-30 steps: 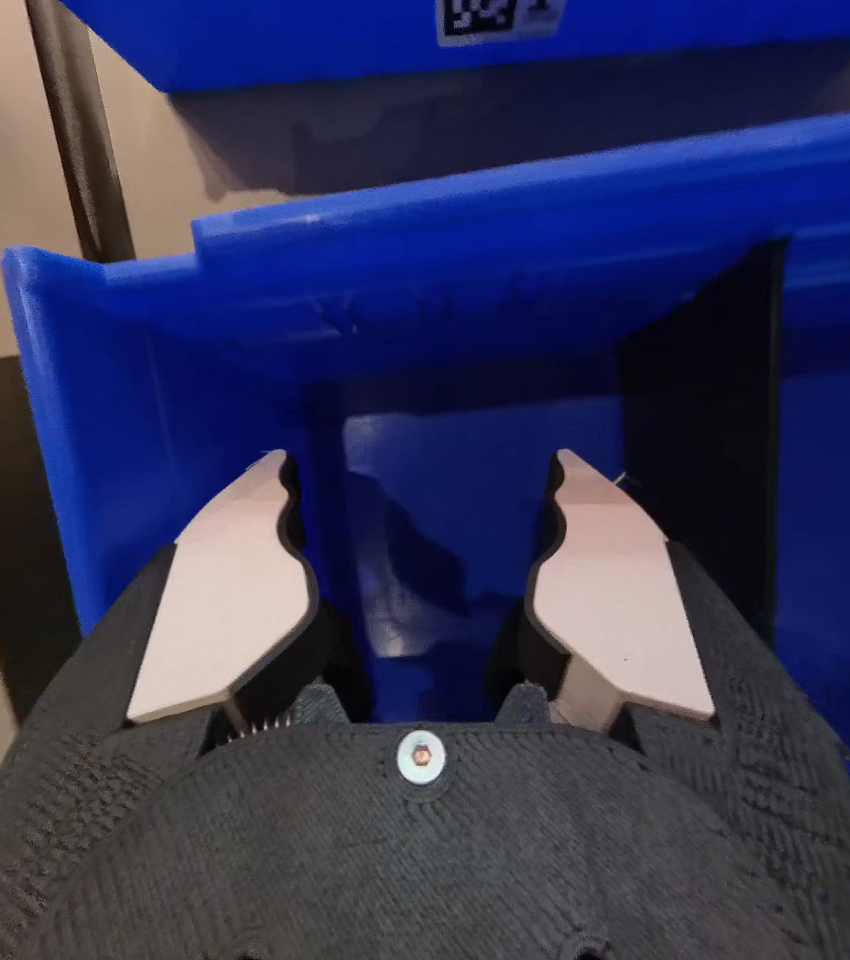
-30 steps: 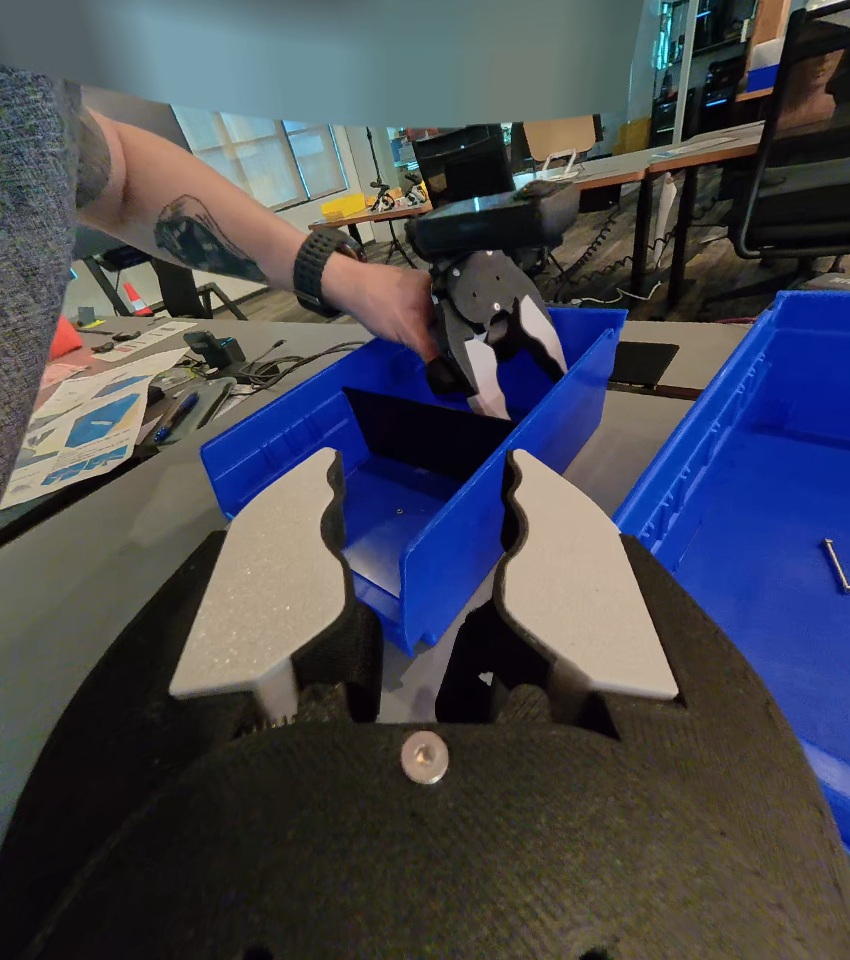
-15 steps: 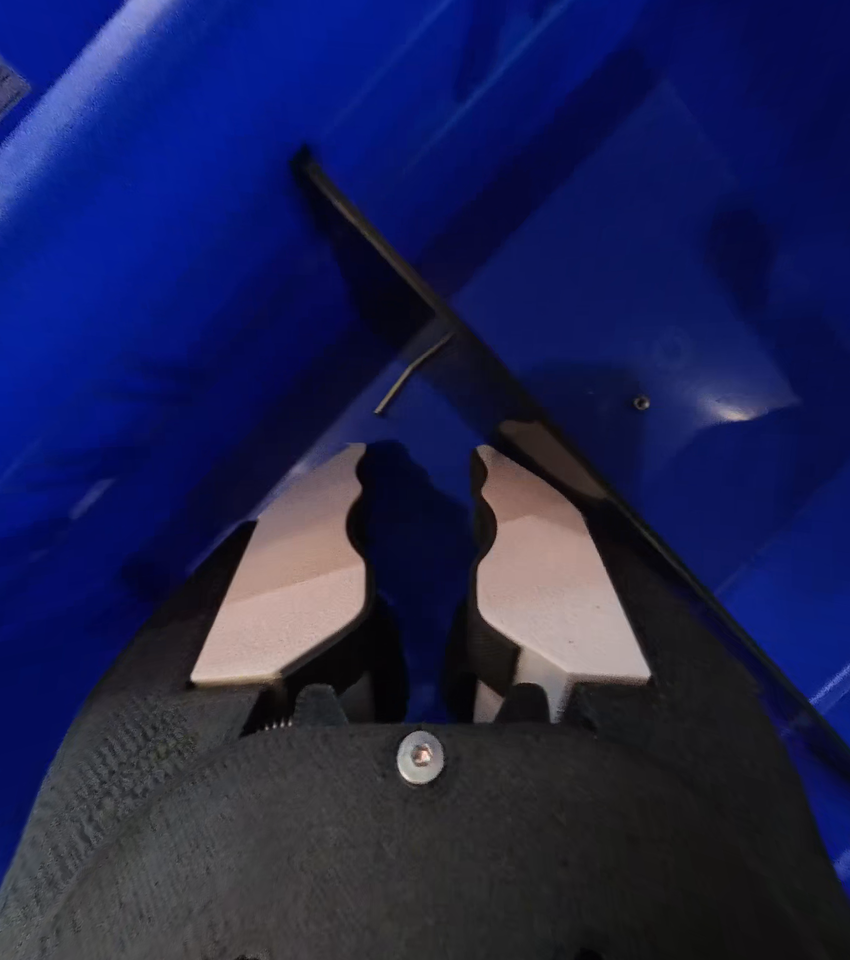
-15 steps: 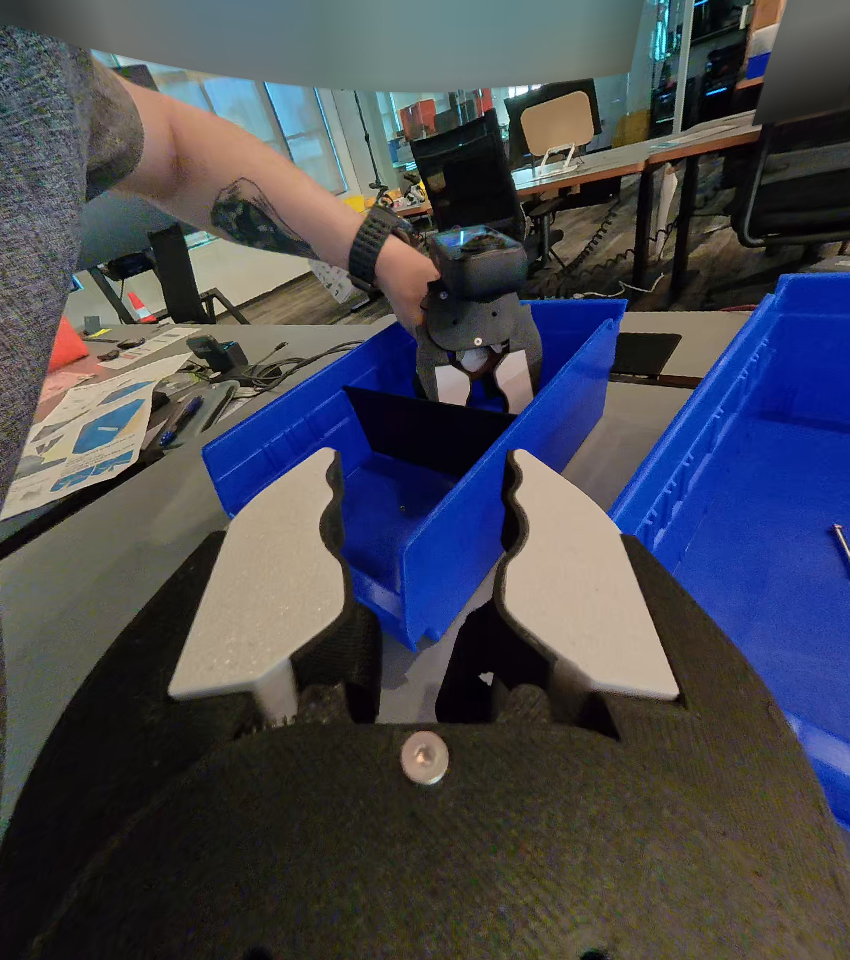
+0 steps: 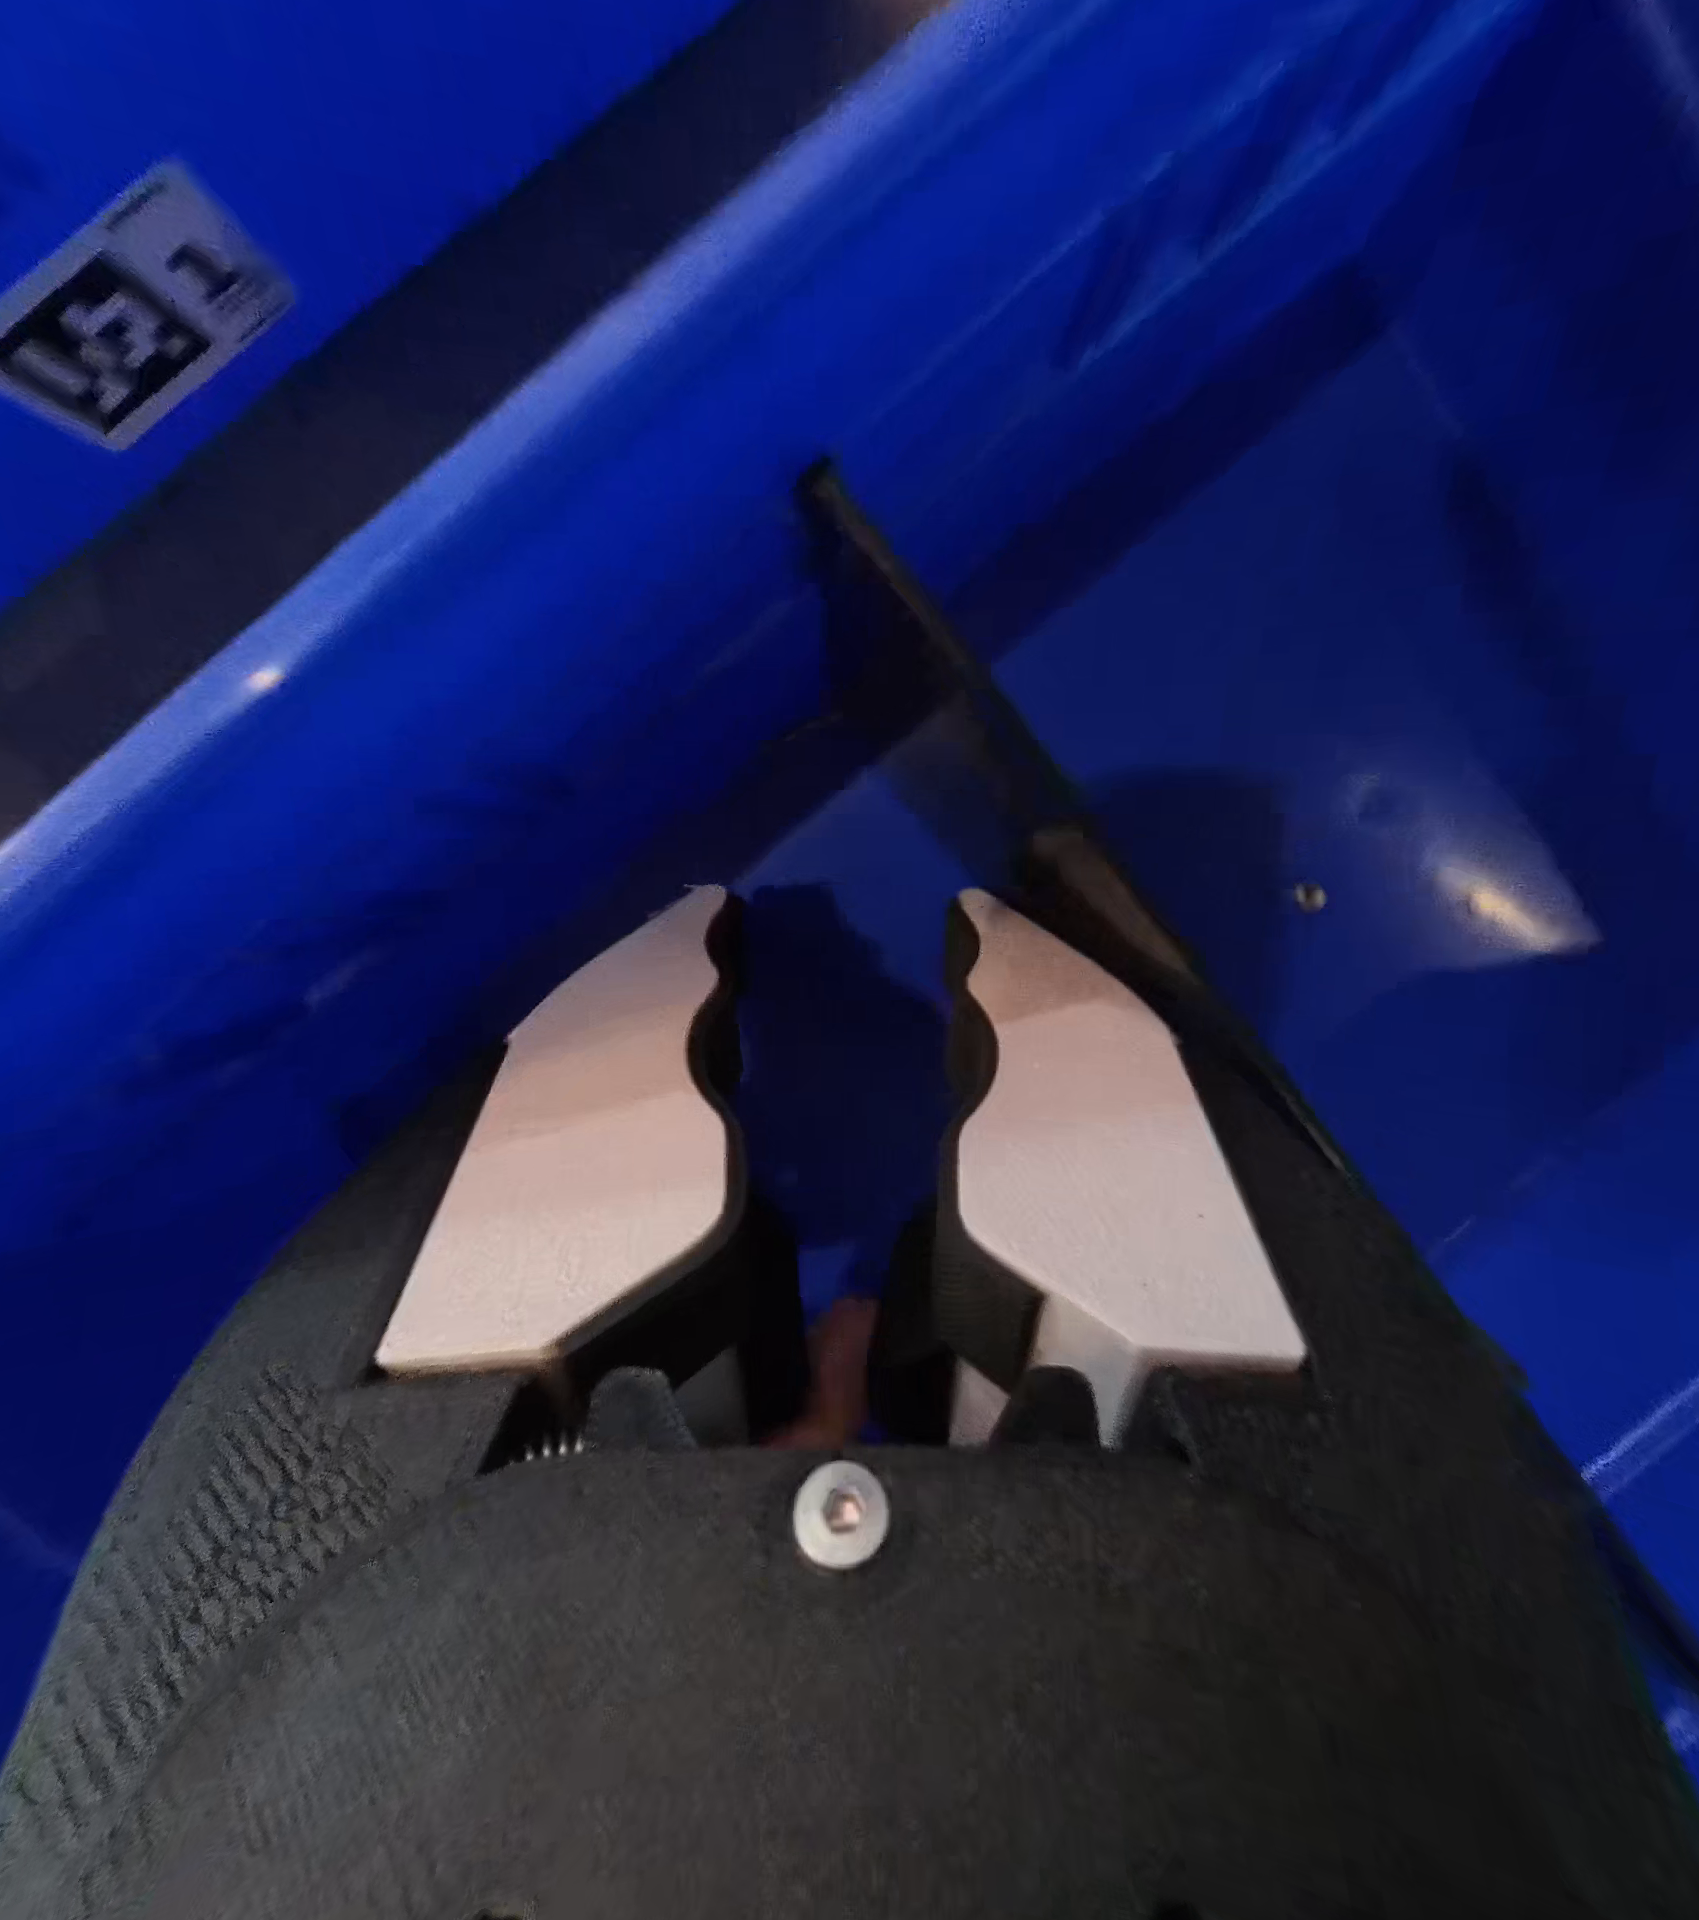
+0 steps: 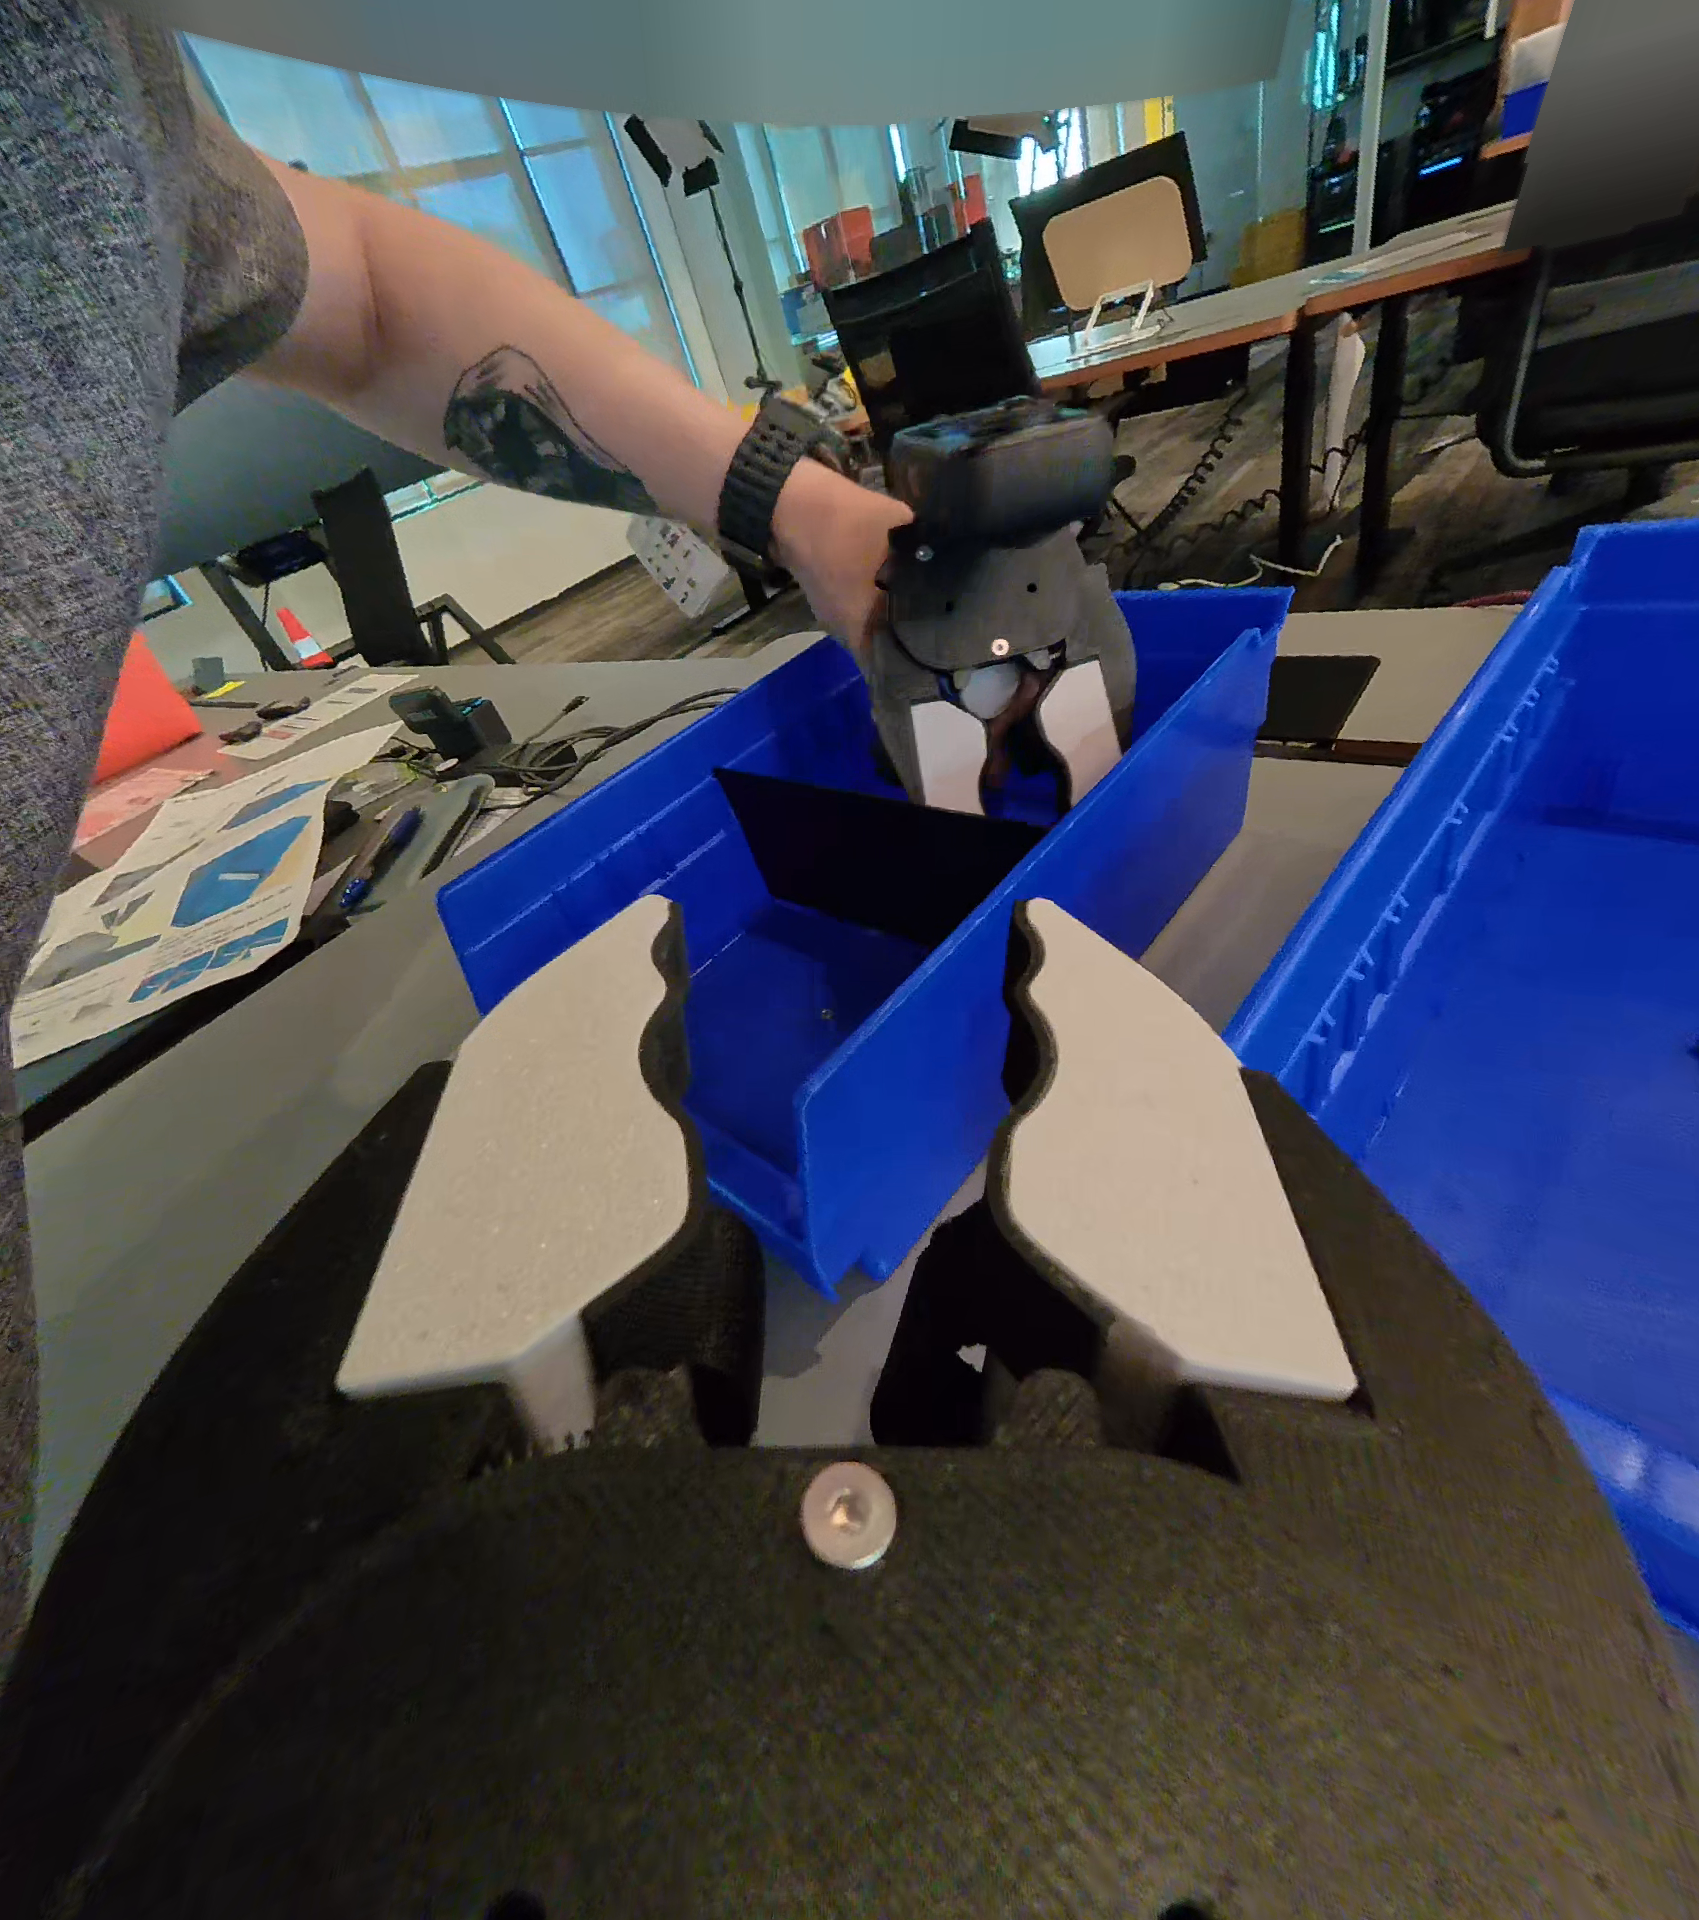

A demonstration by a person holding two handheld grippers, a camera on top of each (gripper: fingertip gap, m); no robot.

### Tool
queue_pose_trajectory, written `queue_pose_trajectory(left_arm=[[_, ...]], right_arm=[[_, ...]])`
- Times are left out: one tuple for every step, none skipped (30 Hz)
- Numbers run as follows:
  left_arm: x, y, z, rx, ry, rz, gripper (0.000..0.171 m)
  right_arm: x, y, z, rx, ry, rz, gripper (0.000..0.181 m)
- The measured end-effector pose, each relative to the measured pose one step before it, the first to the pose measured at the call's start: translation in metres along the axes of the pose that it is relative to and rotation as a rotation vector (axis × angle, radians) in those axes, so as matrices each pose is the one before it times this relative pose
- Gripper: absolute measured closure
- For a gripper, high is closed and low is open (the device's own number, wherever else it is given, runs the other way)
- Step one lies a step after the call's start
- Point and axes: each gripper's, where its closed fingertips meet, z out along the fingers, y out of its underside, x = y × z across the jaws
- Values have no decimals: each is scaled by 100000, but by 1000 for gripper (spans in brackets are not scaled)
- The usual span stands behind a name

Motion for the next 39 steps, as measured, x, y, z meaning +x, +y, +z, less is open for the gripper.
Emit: queue_pose_trajectory(left_arm=[[-720,-97,-38,769,-4001,-6734,135],[-912,-96,-108,1122,-5331,-6032,139],[-763,-287,-119,1756,-4075,-6723,142],[-194,-635,-102,3571,-447,-6308,141],[-150,-555,19,3406,-814,-4810,140],[177,-50,223,12,398,-1939,138],[-7,113,310,-653,-1663,43,137],[-32,165,327,-944,-2244,343,136],[249,54,268,-765,-258,56,134],[82,-23,207,-578,-1108,-881,132],[36,-136,121,92,-824,-1495,131],[-77,-127,82,105,-474,-1442,126],[-297,-60,76,-411,-1301,-2530,124],[-138,-49,101,-615,214,-3648,124],[-51,-69,117,-826,832,-4095,124],[29,-80,96,-584,848,-3024,124],[48,-65,99,-601,163,-1970,123],[12,-73,71,-404,-605,-689,123],[-85,-33,110,-502,-1212,27,126],[22,6,137,-830,-388,-554,126],[55,24,174,-890,198,-702,126],[24,-50,131,-572,248,-1322,126],[81,-186,54,103,774,-1202,126],[34,-153,44,-144,420,-1318,127],[55,-135,63,-52,342,-541,127],[14,-109,54,284,-164,552,127],[17,-91,49,128,-197,2,127],[49,-89,44,267,60,-457,127],[51,-62,29,182,203,-396,127],[54,-69,36,133,226,-73,127],[41,-85,39,400,43,27,127],[77,-125,57,807,257,-412,127],[125,-149,62,1057,675,-917,127],[146,-152,59,975,878,-1080,127],[110,-147,66,694,690,-845,127],[82,-113,50,500,415,-236,126],[59,-64,29,249,374,-349,126],[62,-17,-9,-9,800,-348,125],[35,-18,-60,-155,1140,-818,123]], right_arm=[[-11,-105,-47,252,-4,-104,122],[9,-60,-60,207,-11,244,122],[-18,35,-18,-66,-305,496,122],[4,98,10,-298,-182,151,122],[7,83,39,-197,-212,3,122],[-35,30,38,53,-486,167,122],[-35,-3,62,10,-423,0,122],[-20,-50,55,287,-253,-226,122],[-58,-30,62,150,-346,-12,122],[-51,-14,59,260,-268,117,122],[-20,30,75,345,-81,-147,122],[66,112,104,324,388,-390,122],[147,45,126,801,674,-235,122],[195,-82,167,1542,862,-91,122],[244,-13,272,1105,1075,-286,121],[222,88,344,424,834,-204,120],[116,55,324,322,-14,526,120],[87,15,269,134,-265,1160,119],[22,29,222,-30,-584,1298,119],[-58,61,142,-343,-726,744,119],[-68,46,33,-305,-344,-29,118],[-100,-30,-31,66,-366,-94,118],[-76,-9,-64,-98,-239,-152,118],[-33,19,-72,-141,-23,-385,118],[13,37,-62,156,53,-150,118],[9,82,-18,-76,-289,368,118],[41,59,-12,26,-141,152,119],[90,-47,-63,691,304,-100,118],[47,-22,-54,539,-10,126,119],[29,120,-11,-168,-198,421,118],[18,151,-19,-127,-86,171,118],[46,34,-67,429,144,-45,118],[9,-76,-74,634,8,212,118],[22,-58,-38,209,139,-29,118],[-16,-32,-24,97,13,-249,118],[-29,-69,-26,470,-93,-278,118],[21,44,32,-127,85,-425,118],[128,150,95,-213,504,-332,117],[134,198,110,-243,212,322,117]])
